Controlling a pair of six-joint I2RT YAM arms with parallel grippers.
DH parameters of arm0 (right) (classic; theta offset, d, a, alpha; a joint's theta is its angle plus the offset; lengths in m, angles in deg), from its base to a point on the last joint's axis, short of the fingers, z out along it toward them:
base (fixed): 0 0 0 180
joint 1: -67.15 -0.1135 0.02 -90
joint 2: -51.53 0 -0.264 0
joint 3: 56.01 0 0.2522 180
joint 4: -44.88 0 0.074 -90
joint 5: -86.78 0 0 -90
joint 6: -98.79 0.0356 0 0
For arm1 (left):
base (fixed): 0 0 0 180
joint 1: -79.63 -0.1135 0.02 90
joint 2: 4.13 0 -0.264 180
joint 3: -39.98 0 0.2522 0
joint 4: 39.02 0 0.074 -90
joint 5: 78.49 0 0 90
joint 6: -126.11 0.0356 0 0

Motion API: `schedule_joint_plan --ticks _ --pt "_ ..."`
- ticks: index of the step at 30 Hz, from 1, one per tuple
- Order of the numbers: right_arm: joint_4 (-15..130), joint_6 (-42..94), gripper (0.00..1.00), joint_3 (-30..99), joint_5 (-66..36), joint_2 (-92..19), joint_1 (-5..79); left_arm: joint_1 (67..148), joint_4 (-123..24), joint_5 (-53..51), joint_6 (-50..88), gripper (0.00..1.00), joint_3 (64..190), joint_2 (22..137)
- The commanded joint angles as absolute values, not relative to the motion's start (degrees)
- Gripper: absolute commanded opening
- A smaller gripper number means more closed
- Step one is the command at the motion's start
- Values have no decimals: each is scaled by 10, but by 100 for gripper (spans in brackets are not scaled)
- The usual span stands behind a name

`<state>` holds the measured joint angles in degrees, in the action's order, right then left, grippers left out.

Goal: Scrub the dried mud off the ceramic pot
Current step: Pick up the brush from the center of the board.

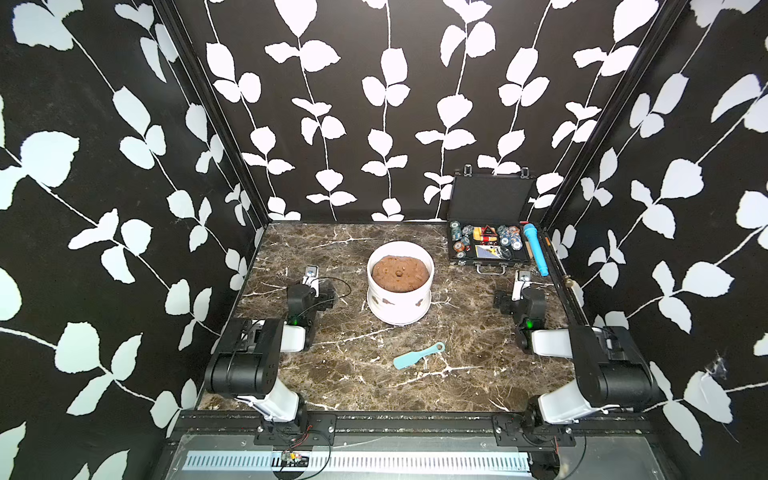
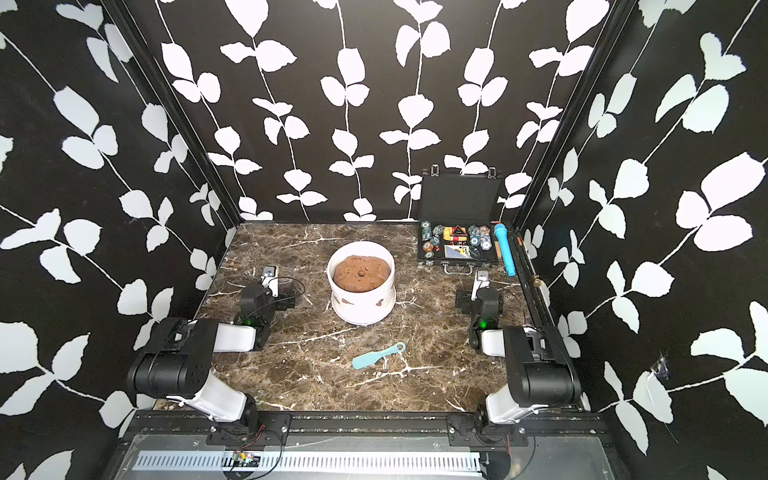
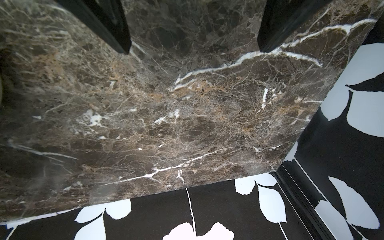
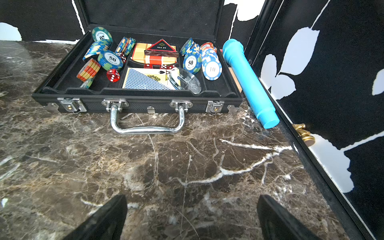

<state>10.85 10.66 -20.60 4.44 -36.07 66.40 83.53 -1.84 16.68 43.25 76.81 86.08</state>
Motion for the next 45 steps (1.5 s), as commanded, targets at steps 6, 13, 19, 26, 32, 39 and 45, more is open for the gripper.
schedule_joint_plan --ticks 6,13,19,26,32,39,45 --pt "89 103 99 -200 41 -359 662 831 -7 161 431 99 769 853" --pt "86 103 99 -202 41 -358 661 826 -8 155 427 99 769 853" --pt "246 91 99 -169 -11 -221 661 827 -213 206 393 99 797 689" --pt "467 93 99 -66 -174 -104 630 828 -504 99 259 99 901 545" --pt "648 24 99 -8 -279 -21 574 860 -602 -34 201 99 917 469" --pt "798 -106 99 40 -314 -29 430 950 -648 -125 217 99 936 426" --pt "853 -181 99 45 -257 -108 297 1021 -677 -147 246 99 913 434"
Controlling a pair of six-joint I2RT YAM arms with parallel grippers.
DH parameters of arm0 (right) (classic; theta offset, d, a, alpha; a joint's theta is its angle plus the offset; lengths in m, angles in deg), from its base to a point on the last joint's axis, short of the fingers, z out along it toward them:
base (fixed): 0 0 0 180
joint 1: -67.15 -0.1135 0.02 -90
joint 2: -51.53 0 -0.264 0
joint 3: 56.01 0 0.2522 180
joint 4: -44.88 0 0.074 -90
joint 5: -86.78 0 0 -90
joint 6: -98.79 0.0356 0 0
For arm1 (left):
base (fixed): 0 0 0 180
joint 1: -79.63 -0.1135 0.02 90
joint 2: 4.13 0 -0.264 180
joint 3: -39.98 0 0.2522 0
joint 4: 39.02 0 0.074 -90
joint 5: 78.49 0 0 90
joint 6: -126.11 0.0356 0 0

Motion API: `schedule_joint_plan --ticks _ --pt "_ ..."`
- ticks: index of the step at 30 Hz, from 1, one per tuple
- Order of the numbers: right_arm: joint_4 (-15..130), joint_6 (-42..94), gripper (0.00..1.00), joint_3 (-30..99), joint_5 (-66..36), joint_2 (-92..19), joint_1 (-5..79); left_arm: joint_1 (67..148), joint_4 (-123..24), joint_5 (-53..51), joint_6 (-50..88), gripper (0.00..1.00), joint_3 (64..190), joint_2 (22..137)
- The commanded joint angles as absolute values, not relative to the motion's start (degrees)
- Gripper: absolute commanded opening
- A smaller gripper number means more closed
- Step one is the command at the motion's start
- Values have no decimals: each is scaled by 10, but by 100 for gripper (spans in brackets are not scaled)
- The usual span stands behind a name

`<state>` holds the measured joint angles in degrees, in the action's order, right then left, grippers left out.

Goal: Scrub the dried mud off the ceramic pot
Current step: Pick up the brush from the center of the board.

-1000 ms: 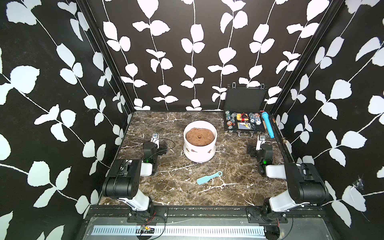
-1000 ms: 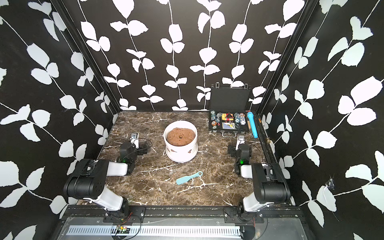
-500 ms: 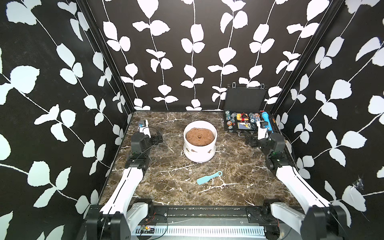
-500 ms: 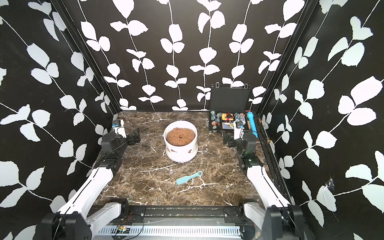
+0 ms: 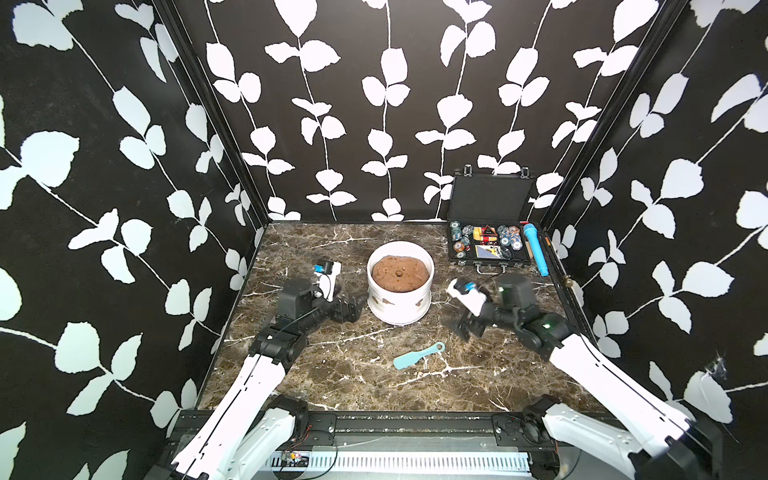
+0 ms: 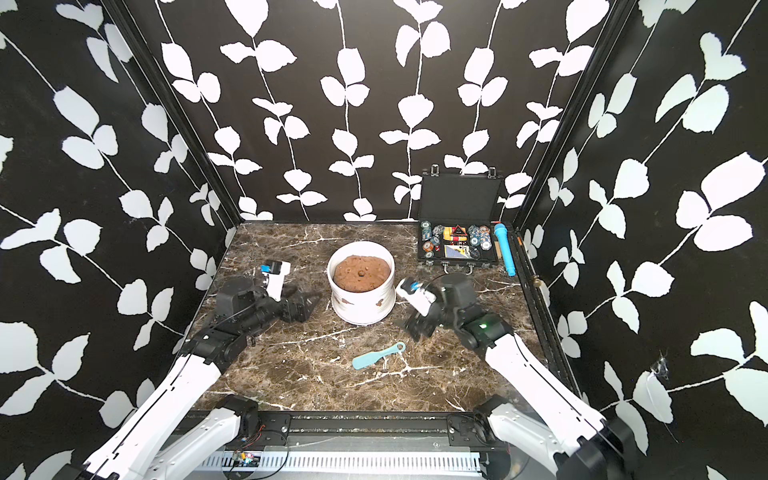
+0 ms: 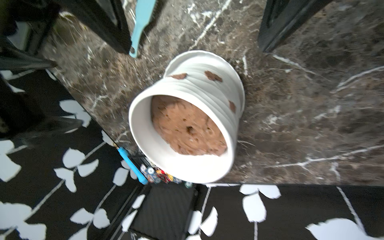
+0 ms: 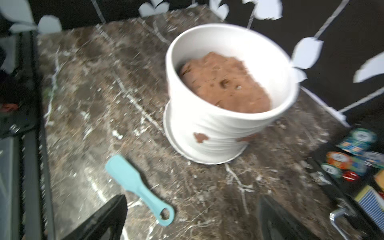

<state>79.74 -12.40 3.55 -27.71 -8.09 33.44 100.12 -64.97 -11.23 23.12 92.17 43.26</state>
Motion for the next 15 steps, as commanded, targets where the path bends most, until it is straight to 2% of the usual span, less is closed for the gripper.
schedule_joint_plan --ticks 1,5,15 --pt "855 -190 99 47 -249 -119 284 1034 -677 -146 248 99 908 438" --pt "833 -206 99 47 -228 -176 240 1078 -692 -123 242 99 897 448" --pt "789 -268 89 70 -204 -327 192 1087 -738 -94 158 99 830 429"
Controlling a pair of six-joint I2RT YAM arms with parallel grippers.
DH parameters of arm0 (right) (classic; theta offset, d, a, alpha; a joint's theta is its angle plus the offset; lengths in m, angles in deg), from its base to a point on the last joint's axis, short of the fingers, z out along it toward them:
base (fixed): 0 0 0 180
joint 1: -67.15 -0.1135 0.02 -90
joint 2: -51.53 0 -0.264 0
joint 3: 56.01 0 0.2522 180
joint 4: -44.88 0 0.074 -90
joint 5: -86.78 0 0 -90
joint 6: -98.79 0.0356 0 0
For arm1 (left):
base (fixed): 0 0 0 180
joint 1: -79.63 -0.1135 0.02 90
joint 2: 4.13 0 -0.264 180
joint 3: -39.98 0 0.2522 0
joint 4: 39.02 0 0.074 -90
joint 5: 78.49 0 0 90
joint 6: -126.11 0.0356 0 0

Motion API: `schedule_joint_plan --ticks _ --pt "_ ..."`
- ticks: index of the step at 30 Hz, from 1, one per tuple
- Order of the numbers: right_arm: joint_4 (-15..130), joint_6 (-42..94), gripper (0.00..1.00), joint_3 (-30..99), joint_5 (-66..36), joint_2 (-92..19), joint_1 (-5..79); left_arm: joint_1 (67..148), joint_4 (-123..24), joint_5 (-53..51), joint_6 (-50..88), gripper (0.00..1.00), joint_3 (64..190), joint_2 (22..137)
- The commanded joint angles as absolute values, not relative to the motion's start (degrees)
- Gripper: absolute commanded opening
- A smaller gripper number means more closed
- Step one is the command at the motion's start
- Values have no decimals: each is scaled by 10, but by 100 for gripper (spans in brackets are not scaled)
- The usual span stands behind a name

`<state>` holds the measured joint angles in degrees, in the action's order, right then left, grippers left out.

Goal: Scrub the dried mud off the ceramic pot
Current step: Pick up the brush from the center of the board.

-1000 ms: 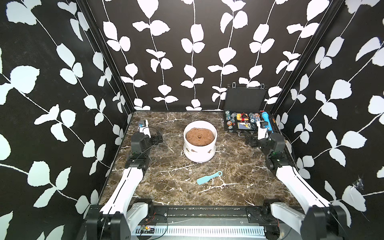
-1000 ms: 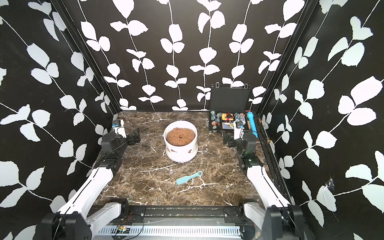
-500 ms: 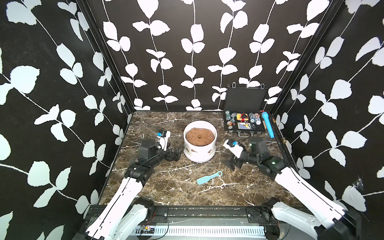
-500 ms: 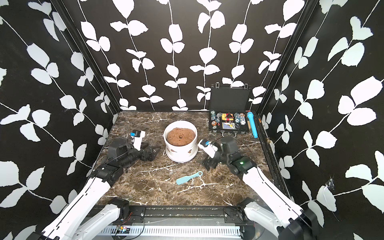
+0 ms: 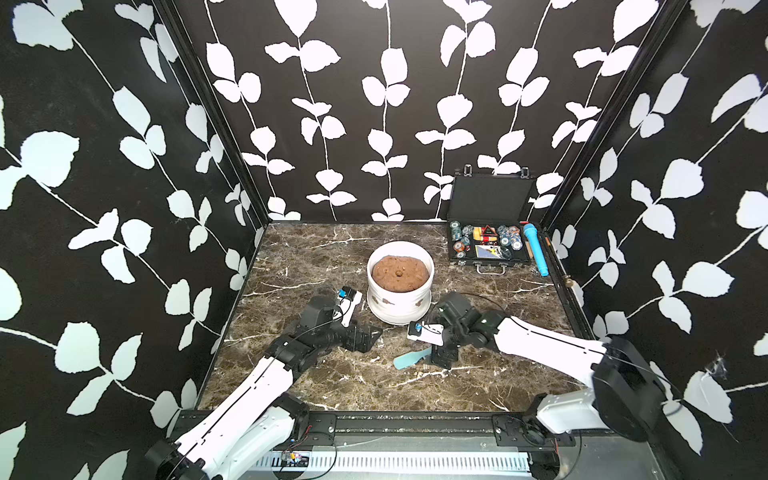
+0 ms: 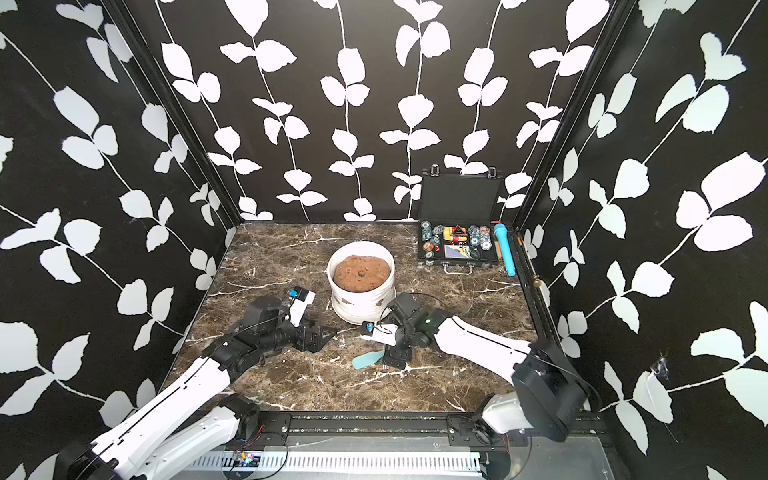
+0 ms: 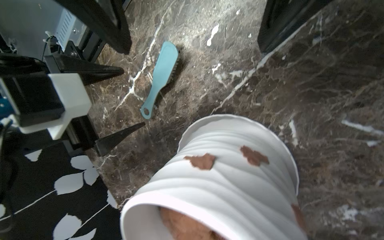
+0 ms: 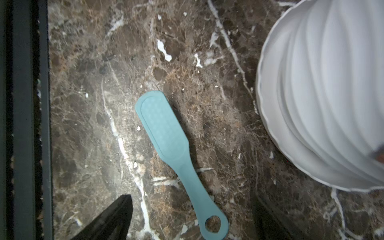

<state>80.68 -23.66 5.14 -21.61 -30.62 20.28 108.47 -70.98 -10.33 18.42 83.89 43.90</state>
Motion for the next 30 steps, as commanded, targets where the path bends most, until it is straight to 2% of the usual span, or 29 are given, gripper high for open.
schedule_joint_plan --ticks 1,12,14,20,30 --pt "790 -274 89 74 -200 -338 187 1087 -731 -102 149 99 823 428" --pt "863 -321 77 116 -148 -426 168 1087 -697 -124 107 99 792 445" --pt "866 -321 77 122 -144 -437 166 1087 -694 -124 106 99 792 453" --pt "876 -327 60 128 -119 -460 151 1087 -691 -117 111 99 791 464" --pt "889 -320 28 146 -139 -465 149 1087 -667 -110 118 99 787 489"
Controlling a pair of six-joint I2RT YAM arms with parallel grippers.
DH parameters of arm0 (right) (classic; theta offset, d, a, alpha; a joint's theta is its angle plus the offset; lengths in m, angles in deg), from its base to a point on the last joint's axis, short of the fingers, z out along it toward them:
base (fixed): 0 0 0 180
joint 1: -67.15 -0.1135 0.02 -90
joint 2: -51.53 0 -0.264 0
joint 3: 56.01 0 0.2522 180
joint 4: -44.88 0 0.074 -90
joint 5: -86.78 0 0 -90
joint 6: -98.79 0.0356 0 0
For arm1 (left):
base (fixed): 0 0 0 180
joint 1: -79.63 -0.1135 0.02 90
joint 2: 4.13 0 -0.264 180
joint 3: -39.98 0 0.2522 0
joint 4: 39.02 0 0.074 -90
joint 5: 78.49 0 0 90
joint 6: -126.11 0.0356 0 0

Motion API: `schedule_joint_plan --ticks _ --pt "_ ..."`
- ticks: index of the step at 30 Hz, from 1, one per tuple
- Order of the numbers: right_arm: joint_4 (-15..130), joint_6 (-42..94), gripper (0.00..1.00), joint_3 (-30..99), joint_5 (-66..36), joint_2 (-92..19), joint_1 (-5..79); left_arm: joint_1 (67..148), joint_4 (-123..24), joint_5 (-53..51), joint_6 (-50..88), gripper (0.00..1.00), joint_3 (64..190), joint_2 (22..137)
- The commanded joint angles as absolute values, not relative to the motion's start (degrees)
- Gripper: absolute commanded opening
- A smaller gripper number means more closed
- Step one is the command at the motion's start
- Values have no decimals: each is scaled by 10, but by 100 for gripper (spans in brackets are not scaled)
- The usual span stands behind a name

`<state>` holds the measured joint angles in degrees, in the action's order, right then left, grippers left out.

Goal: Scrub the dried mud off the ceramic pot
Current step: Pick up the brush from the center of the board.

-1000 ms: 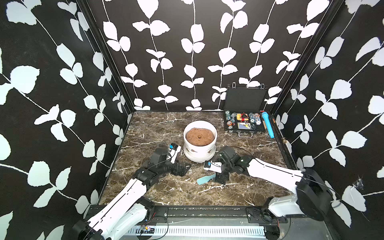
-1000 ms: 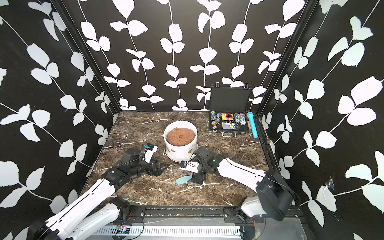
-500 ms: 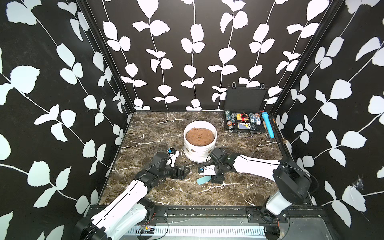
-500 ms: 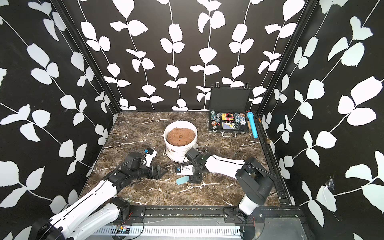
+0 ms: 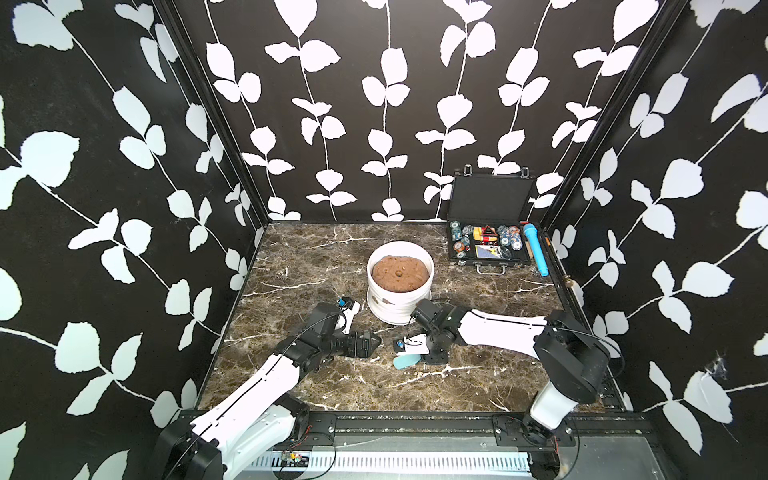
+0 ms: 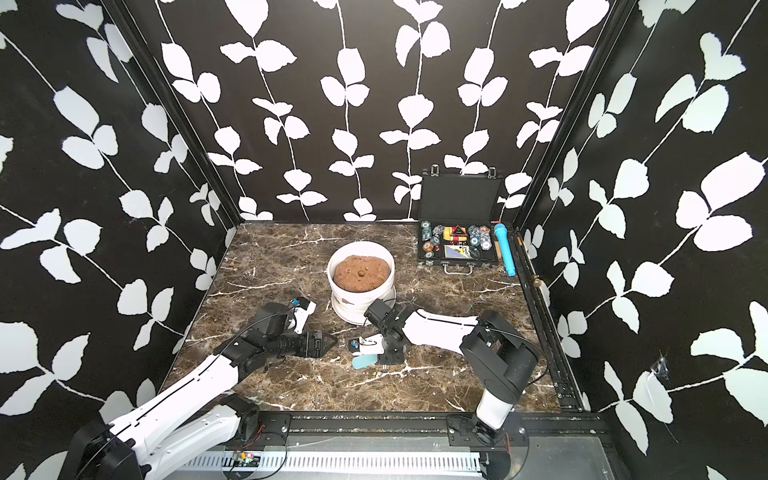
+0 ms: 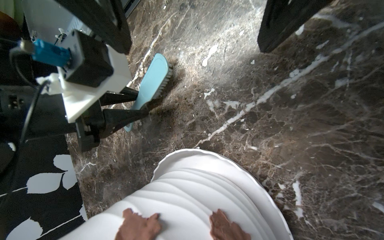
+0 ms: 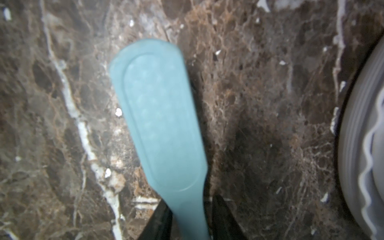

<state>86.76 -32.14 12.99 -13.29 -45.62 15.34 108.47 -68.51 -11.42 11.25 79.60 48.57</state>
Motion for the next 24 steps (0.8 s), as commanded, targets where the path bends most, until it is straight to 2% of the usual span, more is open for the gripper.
schedule_joint_plan --ticks 1,3,6,14,21,24 --pt "893 -319 24 149 -143 -467 149 1087 -663 -110 118 99 787 491" --pt "896 -317 17 153 -146 -469 149 1087 -659 -112 117 99 786 496" --pt "887 -311 16 150 -146 -464 148 1087 -658 -112 117 99 784 499" --pt "859 -298 3 140 -145 -435 148 1087 -687 -87 151 99 801 488" --pt "831 -293 3 124 -113 -381 150 1089 -679 -124 218 99 834 480" --pt "811 -299 3 112 -75 -351 150 1090 -659 -134 191 99 850 495"
